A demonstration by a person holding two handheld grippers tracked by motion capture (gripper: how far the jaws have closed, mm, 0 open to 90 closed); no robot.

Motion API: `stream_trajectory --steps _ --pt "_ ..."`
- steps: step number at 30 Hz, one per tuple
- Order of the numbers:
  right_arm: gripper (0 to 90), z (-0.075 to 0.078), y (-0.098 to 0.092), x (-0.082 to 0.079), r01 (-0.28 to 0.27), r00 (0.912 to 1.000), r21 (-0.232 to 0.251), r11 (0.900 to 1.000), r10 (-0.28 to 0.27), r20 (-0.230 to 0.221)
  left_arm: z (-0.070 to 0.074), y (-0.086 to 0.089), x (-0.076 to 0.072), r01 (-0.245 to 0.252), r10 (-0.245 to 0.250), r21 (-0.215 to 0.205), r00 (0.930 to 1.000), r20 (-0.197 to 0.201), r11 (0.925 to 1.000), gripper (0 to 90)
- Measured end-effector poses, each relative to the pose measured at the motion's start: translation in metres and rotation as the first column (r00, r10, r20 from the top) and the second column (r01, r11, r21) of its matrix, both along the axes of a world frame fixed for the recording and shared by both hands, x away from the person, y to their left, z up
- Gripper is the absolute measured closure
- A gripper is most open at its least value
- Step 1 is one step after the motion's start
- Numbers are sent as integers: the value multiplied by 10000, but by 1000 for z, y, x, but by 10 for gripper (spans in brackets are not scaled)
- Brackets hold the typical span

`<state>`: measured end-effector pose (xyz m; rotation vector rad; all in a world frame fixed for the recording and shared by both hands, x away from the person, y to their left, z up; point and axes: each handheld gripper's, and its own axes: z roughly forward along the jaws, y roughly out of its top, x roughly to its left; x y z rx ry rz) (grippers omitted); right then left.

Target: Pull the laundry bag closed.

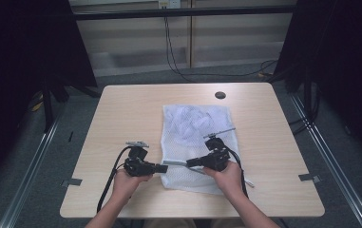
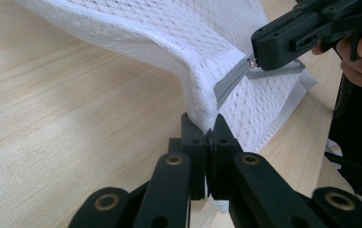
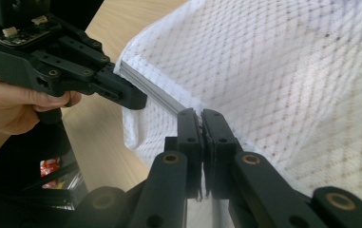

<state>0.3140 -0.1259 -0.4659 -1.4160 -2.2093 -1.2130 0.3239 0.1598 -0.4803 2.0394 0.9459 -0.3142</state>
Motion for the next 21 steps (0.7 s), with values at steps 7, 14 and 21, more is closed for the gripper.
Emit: stream_trajectory --steps 7,14,21 --pt "870 -1 -2 -1 9 10000 39 10000 -9 -40 0 -1 0 16 -15 36 10000 -30 10000 884" --pt "870 -1 -4 -2 7 10000 -9 10000 -7 -32 -1 0 0 121 -121 -13 9999 -63 9999 884" --pt "870 -1 -4 -2 -9 10000 -47 10000 9 8 -1 -1 0 64 -65 -21 9999 -91 10000 885"
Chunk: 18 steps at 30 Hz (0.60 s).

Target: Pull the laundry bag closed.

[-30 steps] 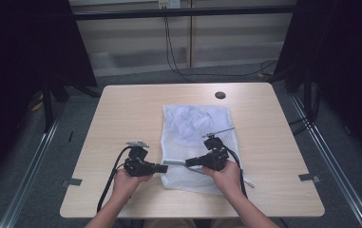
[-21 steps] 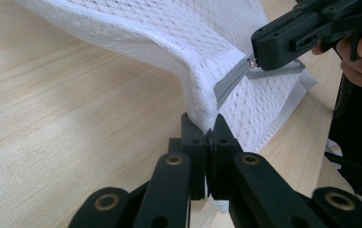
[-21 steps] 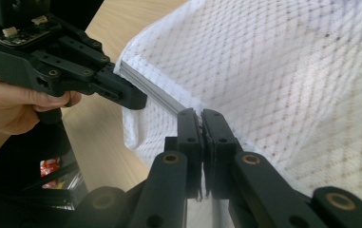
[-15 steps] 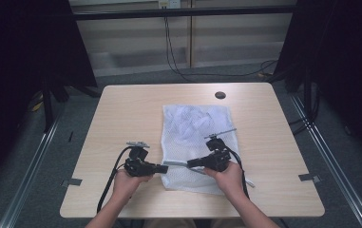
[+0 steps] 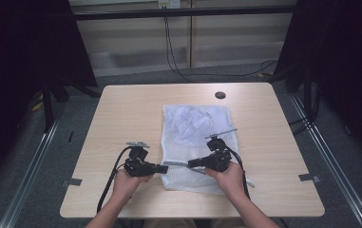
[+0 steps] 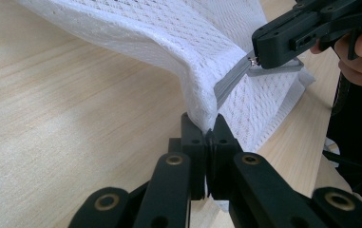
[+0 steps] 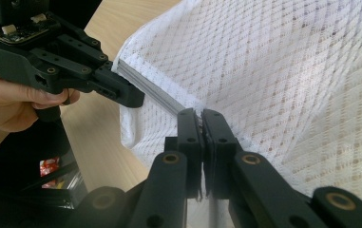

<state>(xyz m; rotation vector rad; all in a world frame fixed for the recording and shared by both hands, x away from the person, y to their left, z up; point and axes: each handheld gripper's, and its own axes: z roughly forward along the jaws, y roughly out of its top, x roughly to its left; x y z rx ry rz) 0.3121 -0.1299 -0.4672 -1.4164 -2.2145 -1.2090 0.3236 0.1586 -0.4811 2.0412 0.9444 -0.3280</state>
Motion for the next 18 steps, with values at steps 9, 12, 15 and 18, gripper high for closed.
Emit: stream_trajectory --steps 9,12,15,18 --pt "870 1 -5 0 34 10000 114 9999 -34 -64 0 1 0 -15 15 -9 10000 5 10000 885" --pt "870 1 -5 -1 22 10000 80 10000 -22 -47 -1 0 0 -64 64 -32 10000 -43 10000 884" --pt "870 0 -6 -1 -27 10000 89 10000 27 -30 0 0 0 -13 13 65 10000 11 10000 885" --pt "870 -1 -10 -3 -33 10000 1 10000 33 19 0 1 0 -16 16 -20 10000 12 10000 884"
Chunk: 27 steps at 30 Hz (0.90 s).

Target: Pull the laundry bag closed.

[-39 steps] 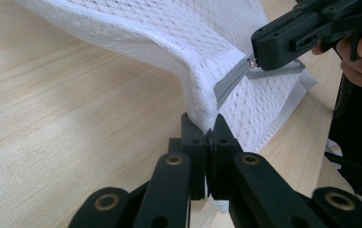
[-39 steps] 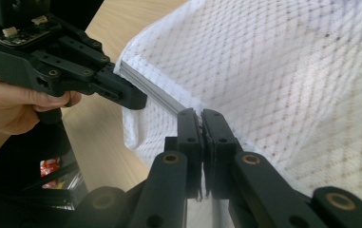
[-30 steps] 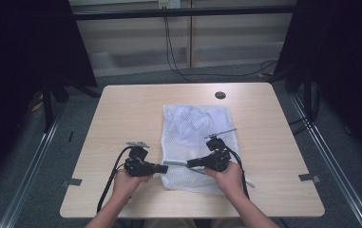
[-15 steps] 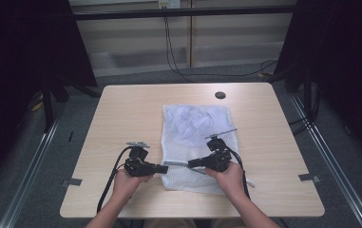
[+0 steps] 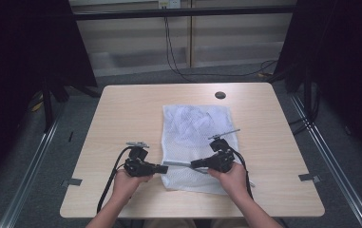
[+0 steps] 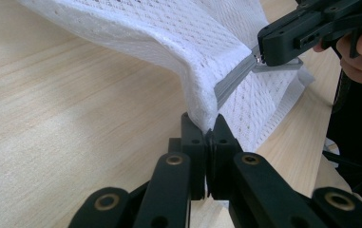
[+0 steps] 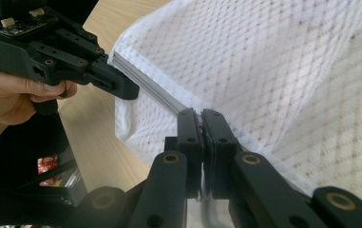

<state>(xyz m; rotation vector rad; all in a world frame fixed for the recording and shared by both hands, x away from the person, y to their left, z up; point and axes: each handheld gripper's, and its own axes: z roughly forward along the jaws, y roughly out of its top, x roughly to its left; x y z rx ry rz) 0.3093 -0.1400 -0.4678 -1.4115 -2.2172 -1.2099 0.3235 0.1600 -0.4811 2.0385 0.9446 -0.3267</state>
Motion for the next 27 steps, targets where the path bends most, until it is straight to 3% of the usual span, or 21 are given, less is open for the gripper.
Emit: stream_trajectory --steps 27 --pt "870 -1 -7 1 100 9999 155 9998 -99 -86 -1 1 0 -23 23 -40 10000 -68 10000 884"
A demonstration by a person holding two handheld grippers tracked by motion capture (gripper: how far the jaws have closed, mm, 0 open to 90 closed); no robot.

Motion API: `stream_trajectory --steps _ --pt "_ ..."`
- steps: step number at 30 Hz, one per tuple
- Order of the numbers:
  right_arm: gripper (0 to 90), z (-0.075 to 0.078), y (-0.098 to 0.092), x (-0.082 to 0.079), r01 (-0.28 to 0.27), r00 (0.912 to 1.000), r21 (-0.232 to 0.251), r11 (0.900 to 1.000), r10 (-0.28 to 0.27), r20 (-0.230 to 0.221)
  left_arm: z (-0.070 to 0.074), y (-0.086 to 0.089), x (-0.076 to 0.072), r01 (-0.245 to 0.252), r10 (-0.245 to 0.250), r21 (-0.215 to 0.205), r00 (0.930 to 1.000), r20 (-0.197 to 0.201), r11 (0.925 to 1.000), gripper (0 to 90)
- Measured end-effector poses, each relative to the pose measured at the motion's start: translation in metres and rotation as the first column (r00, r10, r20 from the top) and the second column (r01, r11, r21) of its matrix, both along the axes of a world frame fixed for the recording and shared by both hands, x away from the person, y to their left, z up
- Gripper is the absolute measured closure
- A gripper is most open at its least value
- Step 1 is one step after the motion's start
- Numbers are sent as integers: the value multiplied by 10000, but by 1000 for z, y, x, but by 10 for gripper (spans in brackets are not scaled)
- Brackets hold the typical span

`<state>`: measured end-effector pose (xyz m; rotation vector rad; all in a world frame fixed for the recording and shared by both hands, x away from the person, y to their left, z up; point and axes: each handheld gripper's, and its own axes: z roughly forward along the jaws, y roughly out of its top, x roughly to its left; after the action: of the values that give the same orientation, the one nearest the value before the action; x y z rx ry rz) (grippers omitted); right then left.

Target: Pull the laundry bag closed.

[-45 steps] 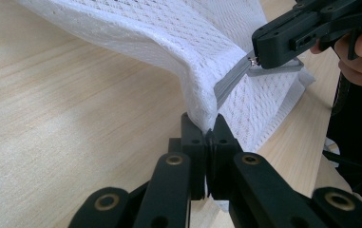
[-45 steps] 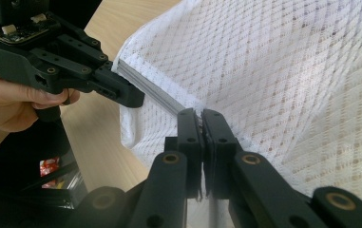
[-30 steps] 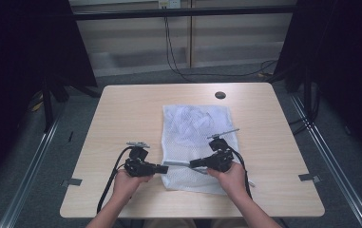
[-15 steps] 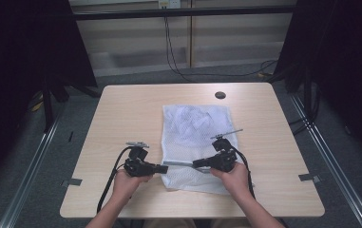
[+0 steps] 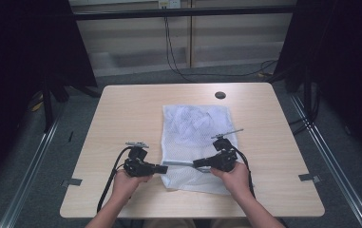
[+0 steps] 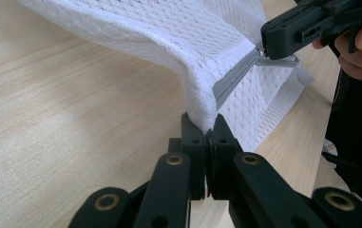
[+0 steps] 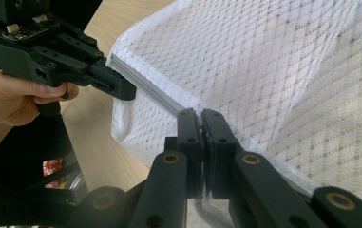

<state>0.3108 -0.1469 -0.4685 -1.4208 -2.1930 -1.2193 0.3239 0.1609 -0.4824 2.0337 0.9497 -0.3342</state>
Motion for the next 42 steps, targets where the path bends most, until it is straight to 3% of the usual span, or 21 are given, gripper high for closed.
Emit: stream_trajectory --steps 17,21,24,34,42 --pt "870 4 -3 -1 -72 10000 62 10000 71 30 0 -1 0 -50 49 -148 10000 -58 9999 884" --pt "870 5 -7 -2 -52 9999 -212 9998 55 148 1 1 0 -92 91 -166 9999 -61 9998 885" --pt "871 4 -13 -3 56 9999 53 10000 -57 144 1 1 0 -54 53 -211 10000 -46 9998 884" --pt "870 6 -15 -5 7 9999 20 10000 -7 120 1 1 0 -139 139 -57 9999 -13 9999 885" --pt "870 5 -20 -5 24 10000 173 9998 -24 -4 2 3 0 -90 89 -179 9999 -56 9998 885"
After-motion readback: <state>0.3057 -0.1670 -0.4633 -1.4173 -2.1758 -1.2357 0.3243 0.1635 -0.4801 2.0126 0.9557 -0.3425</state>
